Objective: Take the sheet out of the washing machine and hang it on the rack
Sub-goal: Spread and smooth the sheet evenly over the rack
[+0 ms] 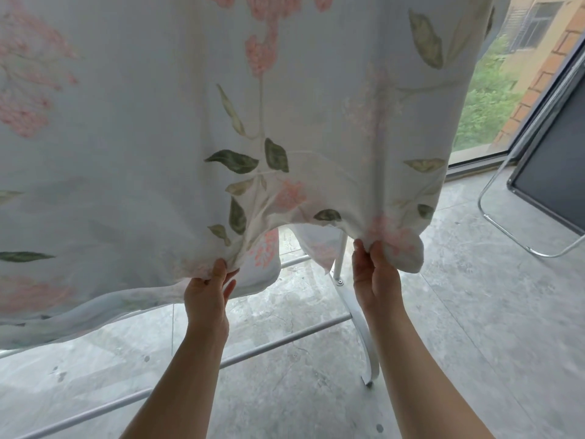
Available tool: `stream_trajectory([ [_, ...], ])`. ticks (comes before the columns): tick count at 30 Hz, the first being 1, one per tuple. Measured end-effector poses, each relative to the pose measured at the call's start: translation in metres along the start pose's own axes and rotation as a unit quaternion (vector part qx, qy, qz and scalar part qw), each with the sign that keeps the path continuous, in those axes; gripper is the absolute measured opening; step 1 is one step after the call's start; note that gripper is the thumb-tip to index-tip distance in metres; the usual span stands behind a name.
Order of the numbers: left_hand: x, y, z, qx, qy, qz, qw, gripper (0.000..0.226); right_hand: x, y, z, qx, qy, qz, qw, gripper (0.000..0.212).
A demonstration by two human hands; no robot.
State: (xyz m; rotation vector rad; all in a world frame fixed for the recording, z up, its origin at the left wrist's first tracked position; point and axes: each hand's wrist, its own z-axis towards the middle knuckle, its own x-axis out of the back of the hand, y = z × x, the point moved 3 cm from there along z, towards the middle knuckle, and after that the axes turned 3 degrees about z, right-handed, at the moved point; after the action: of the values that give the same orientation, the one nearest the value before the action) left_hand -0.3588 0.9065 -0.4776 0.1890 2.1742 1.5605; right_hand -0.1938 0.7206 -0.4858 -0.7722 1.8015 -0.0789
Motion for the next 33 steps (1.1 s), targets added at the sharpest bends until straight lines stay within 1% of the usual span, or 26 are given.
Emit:
stream_trajectory([
  [7,0.01,-0.012,0.004,-0.005,0.06,0.053,0.997,0.001,0.016,-0.007,0.003,0.025,0.016,-0.008,1.0,0.01],
  [13,0.016,-0.024,0.004,0.017,0.098,0.071,0.993,0.004,0.03,-0.009,0.004,0.03,0.043,-0.027,0.998,0.012],
  [19,0.026,-0.029,0.001,0.027,0.117,0.082,0.989,0.014,0.04,-0.003,0.004,0.021,0.061,-0.036,0.997,0.012],
  [22,0.028,-0.03,0.0,0.059,0.099,0.056,0.992,0.019,0.044,0.002,0.003,-0.007,0.046,-0.032,0.998,0.007],
  [23,0.027,-0.031,0.0,0.077,0.082,0.033,0.993,0.02,0.045,0.004,0.002,-0.026,0.035,-0.028,0.999,0.008],
  [25,0.027,-0.034,-0.003,0.107,0.047,-0.001,0.993,0.023,0.045,0.008,0.0,-0.067,0.015,-0.038,0.997,0.02],
  [27,0.028,-0.038,-0.007,0.121,0.027,0.001,0.992,0.018,0.046,0.013,0.0,-0.088,0.01,-0.069,0.994,0.02],
  [29,0.03,-0.041,-0.009,0.124,0.025,0.011,0.992,0.008,0.049,0.018,0.002,-0.088,0.028,-0.082,0.992,0.01],
  [31,0.031,-0.042,-0.007,0.116,0.037,0.023,0.992,0.006,0.051,0.019,0.005,-0.072,0.049,-0.08,0.993,0.004],
  [33,0.03,-0.041,-0.005,0.103,0.052,0.041,0.992,0.006,0.053,0.016,0.008,-0.048,0.057,-0.083,0.994,0.002],
])
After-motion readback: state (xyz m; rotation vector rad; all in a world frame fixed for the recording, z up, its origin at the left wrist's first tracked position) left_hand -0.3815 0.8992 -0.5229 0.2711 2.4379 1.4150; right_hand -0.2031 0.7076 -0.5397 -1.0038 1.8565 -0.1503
